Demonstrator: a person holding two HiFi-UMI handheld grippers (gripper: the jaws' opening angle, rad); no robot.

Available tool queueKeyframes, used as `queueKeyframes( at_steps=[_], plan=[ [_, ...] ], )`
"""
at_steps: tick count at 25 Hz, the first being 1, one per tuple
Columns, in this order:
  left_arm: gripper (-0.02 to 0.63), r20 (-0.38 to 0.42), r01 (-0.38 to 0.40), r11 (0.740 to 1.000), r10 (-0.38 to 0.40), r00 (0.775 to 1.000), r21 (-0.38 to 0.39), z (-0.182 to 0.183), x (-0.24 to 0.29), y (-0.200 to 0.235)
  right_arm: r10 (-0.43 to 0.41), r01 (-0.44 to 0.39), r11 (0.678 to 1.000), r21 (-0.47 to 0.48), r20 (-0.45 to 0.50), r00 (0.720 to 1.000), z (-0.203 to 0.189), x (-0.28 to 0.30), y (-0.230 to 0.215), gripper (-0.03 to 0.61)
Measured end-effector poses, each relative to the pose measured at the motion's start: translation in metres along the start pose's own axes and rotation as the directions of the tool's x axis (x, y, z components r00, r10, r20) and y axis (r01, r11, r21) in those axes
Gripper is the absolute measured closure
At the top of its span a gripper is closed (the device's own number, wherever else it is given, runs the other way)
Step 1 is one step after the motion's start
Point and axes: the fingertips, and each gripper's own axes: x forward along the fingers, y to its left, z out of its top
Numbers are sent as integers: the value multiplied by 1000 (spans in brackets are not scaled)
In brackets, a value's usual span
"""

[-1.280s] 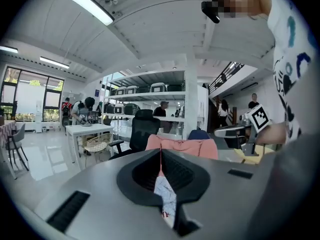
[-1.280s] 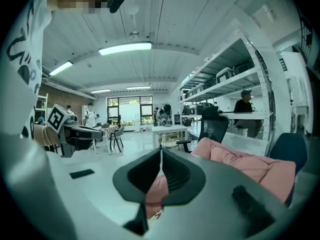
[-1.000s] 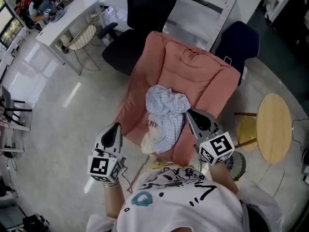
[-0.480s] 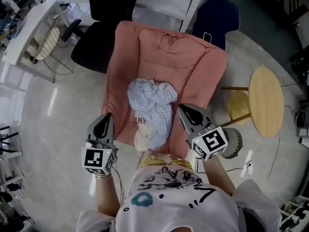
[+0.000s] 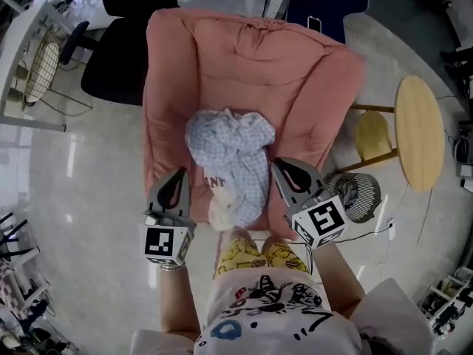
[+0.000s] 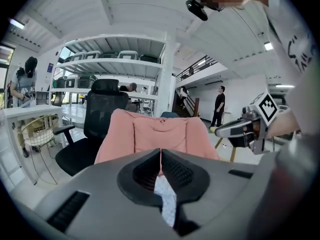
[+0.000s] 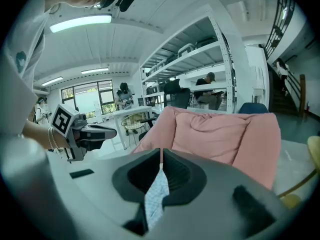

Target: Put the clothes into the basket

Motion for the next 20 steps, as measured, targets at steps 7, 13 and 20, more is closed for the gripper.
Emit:
queueKeyframes(
  at_steps=[7, 13, 20],
  plan=[
    [594, -38, 59, 998, -59, 998, 4, -67, 49, 5, 0, 6, 998, 55, -102, 995, -74, 57, -19, 548],
    [594, -99, 56, 998, -56, 994, 5, -119, 84, 9, 52, -34, 988, 152, -116, 992, -130, 99, -24, 546],
    [592, -159, 55, 998, -55, 986, -4, -174, 118, 14, 62, -42, 990, 135, -145, 987, -171, 148, -29, 414]
  ],
)
